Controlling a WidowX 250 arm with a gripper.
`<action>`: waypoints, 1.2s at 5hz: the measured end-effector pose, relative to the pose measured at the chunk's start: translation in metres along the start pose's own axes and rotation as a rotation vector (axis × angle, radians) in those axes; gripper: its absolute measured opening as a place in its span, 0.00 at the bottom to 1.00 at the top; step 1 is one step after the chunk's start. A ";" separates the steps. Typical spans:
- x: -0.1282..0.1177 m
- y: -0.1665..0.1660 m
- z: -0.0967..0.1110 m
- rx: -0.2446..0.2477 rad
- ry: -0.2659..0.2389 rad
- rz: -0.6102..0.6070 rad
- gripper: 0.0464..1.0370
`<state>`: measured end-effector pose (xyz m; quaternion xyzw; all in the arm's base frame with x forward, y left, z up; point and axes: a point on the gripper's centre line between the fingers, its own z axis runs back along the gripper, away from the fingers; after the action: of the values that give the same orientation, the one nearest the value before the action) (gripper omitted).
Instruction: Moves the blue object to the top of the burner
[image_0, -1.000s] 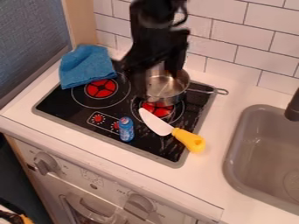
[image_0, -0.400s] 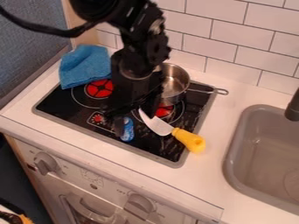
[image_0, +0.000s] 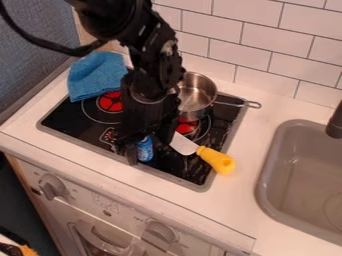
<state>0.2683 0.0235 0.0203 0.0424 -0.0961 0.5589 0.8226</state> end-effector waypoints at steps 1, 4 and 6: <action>0.000 -0.001 -0.006 0.011 -0.022 -0.006 0.61; -0.005 -0.002 -0.008 0.023 -0.036 -0.028 0.39; 0.026 -0.008 0.012 -0.024 -0.061 0.047 0.39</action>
<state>0.2836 0.0415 0.0380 0.0473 -0.1286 0.5754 0.8063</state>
